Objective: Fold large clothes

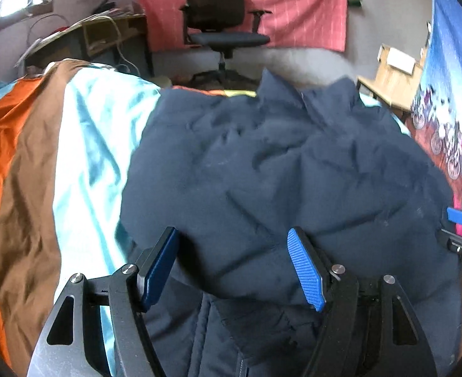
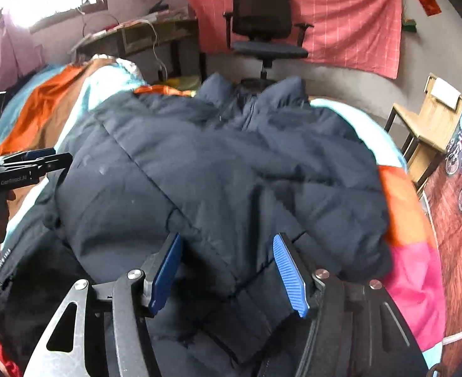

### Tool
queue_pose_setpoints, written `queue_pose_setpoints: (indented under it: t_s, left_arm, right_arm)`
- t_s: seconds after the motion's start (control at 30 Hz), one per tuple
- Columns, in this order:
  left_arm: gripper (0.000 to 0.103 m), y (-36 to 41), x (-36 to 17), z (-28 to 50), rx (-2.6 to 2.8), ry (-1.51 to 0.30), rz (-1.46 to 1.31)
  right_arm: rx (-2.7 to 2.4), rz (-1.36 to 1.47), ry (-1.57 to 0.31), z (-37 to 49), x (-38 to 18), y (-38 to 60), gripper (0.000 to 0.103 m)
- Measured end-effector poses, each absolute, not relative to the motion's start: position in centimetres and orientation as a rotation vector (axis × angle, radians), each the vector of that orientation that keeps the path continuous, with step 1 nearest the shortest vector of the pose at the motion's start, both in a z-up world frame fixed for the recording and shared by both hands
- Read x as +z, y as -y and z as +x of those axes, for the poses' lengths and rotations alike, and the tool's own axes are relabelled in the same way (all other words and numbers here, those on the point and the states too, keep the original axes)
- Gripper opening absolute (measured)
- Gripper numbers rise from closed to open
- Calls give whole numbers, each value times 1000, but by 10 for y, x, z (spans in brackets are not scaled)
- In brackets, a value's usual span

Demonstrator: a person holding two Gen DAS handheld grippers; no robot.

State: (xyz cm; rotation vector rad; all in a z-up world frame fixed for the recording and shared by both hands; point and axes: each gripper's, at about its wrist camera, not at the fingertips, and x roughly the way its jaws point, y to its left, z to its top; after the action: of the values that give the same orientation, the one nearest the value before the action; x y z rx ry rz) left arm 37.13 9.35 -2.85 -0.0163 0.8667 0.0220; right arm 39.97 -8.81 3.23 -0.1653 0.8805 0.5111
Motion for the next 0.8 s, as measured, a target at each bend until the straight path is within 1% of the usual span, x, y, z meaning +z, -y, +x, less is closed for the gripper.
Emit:
queue_pose_setpoints:
  t_s: [0.17, 0.37, 0.53, 0.7, 0.73, 0.8]
  left_arm:
    - [66, -84, -48, 371, 39, -857, 63]
    - [67, -84, -59, 373, 39, -852, 63]
    - [67, -82, -60, 372, 53, -845, 71]
    - [67, -86, -44, 365, 50, -846, 20]
    - [67, -88, -41, 362, 47, -848, 13]
    - [67, -89, -33, 359, 46, -849, 15]
  right_arm:
    - [543, -164, -919, 405, 4, 89, 58]
    - [567, -150, -911, 407, -13, 90, 59]
    - [556, -158, -899, 404, -17, 90, 59]
    - [544, -151, -900, 402, -6, 89, 60]
    - [543, -140, -906, 401, -2, 91, 61]
    - [539, -124, -916, 399, 7, 93, 69]
